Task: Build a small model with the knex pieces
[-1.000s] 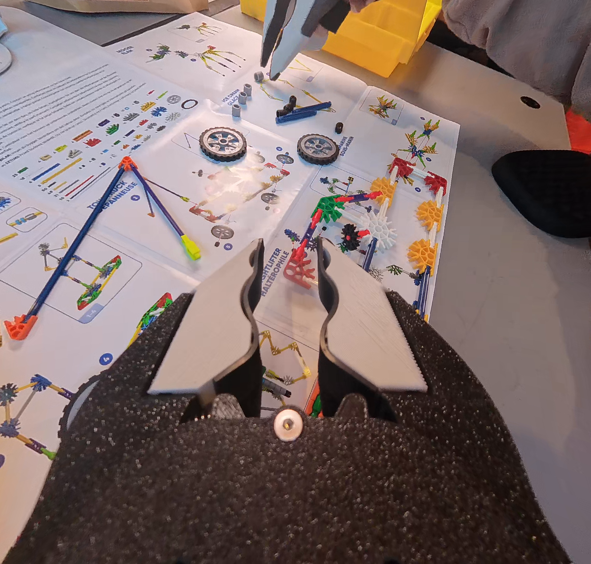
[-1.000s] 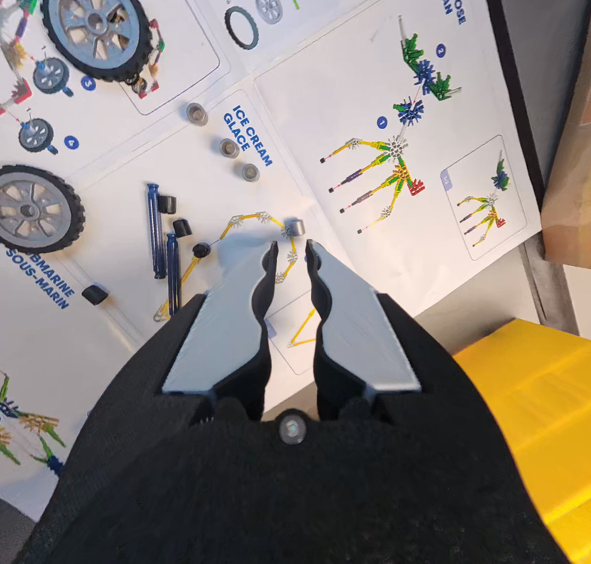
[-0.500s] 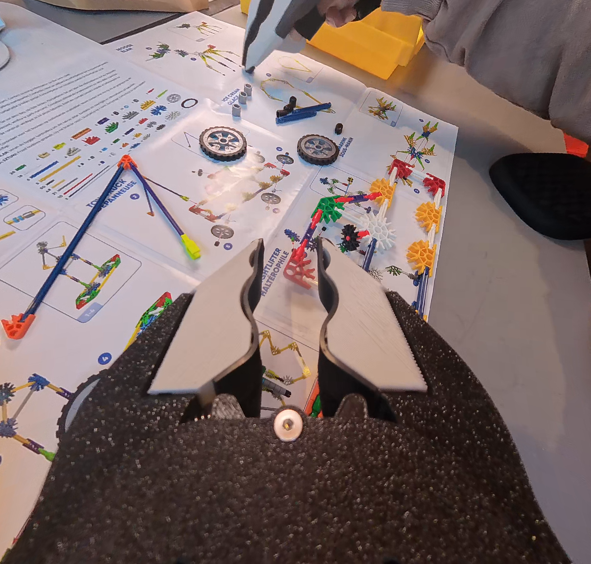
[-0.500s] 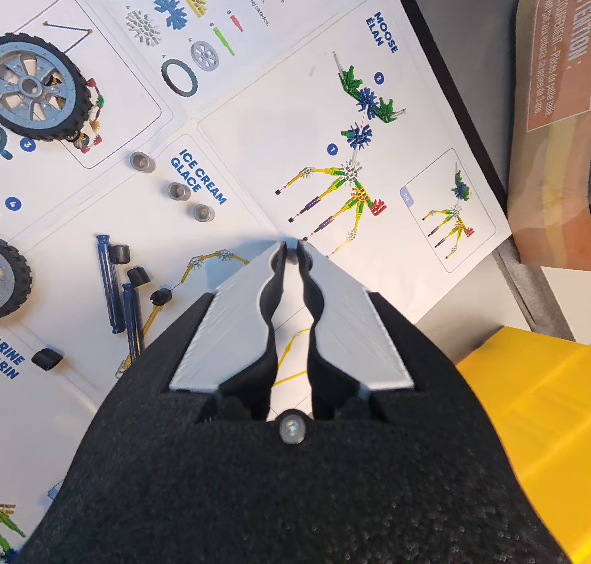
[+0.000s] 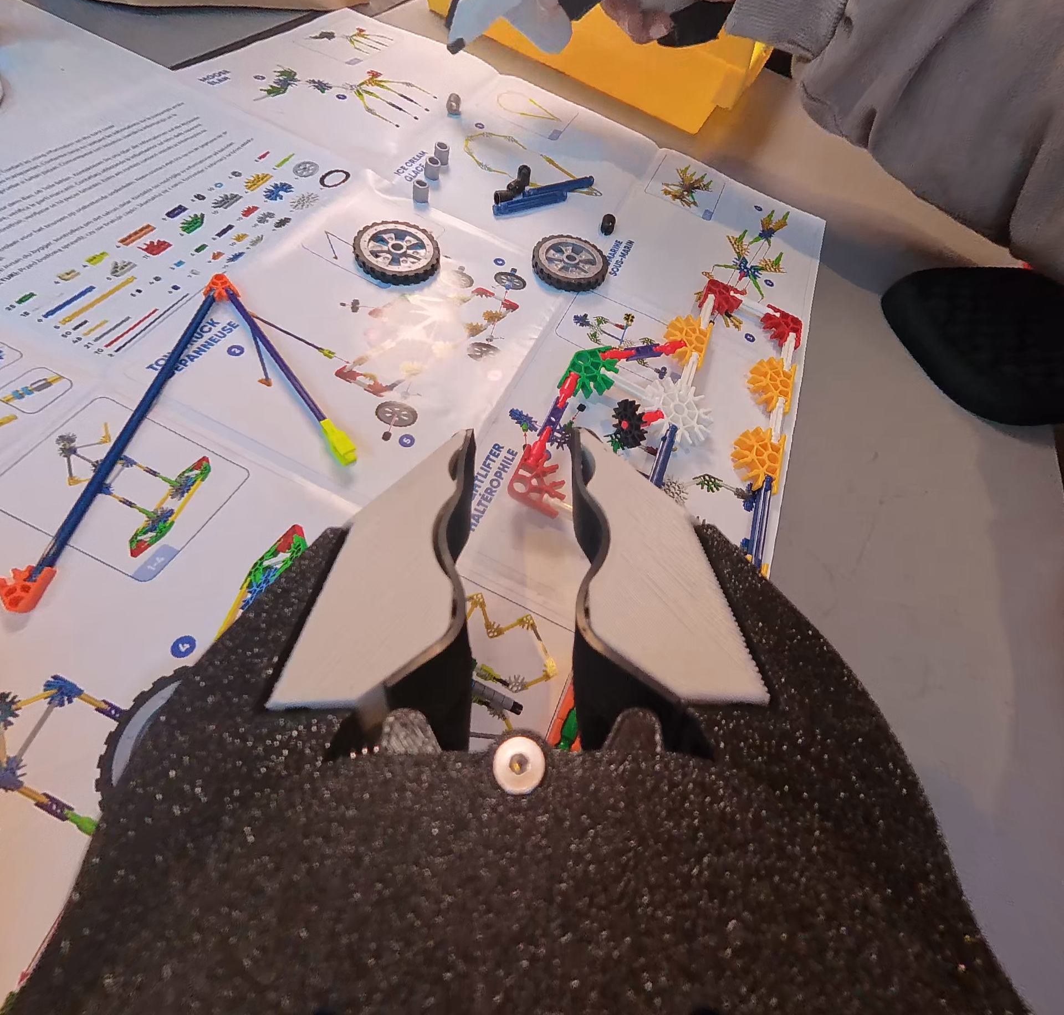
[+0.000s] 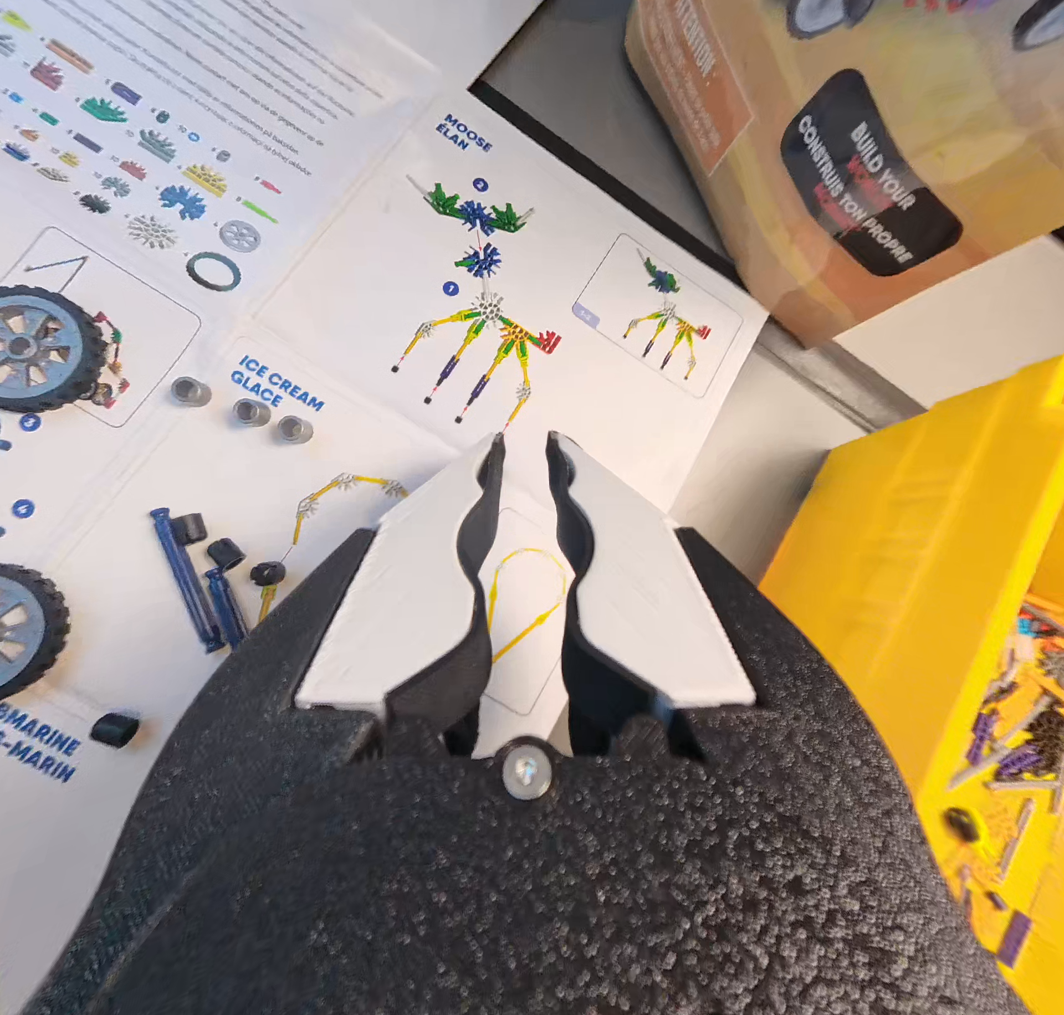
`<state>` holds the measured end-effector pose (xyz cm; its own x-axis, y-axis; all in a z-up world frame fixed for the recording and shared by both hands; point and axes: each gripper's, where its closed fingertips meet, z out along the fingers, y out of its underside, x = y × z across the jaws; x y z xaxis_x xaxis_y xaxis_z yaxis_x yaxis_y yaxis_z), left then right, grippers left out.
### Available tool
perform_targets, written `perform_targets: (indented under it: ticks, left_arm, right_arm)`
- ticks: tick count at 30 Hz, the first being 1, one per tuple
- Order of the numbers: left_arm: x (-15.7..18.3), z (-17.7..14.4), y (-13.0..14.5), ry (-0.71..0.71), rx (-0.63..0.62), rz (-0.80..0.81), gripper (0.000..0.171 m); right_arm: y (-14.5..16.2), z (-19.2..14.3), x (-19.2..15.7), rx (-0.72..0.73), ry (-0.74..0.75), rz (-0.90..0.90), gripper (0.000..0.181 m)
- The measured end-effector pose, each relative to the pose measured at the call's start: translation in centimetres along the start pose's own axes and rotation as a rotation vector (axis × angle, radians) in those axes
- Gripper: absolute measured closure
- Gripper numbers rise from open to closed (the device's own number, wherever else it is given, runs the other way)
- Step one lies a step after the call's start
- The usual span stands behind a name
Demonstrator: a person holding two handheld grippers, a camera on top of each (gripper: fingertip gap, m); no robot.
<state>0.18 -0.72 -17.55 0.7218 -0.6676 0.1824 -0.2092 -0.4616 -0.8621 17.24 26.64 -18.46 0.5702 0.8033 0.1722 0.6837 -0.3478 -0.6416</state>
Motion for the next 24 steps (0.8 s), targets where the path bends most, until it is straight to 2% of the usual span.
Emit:
perform_targets:
  ticks: [3, 8, 13, 18, 24]
  left_arm:
    - [0.1, 0.0, 0.0, -0.001, -0.002, 0.003, 0.140]
    - [0.1, 0.1, 0.2, 0.001, -0.012, 0.005, 0.141]
    - [0.1, 0.1, 0.2, 0.003, -0.010, 0.005, 0.141]
    - [0.1, 0.1, 0.2, 0.003, -0.011, 0.003, 0.141]
    - [0.1, 0.1, 0.2, 0.003, -0.011, 0.003, 0.141]
  right_arm:
    - [1.5, 0.4, -0.8, -0.081, -0.050, 0.078, 0.167]
    - [1.8, 1.3, -1.3, -0.045, -0.099, 0.239, 0.170]
    - [1.9, 1.6, -1.4, -0.016, -0.129, 0.302, 0.177]
    - [1.9, 1.6, -2.4, -0.022, -0.150, 0.244, 0.176]
    - [1.9, 1.5, -2.9, -0.012, -0.105, 0.113, 0.176]
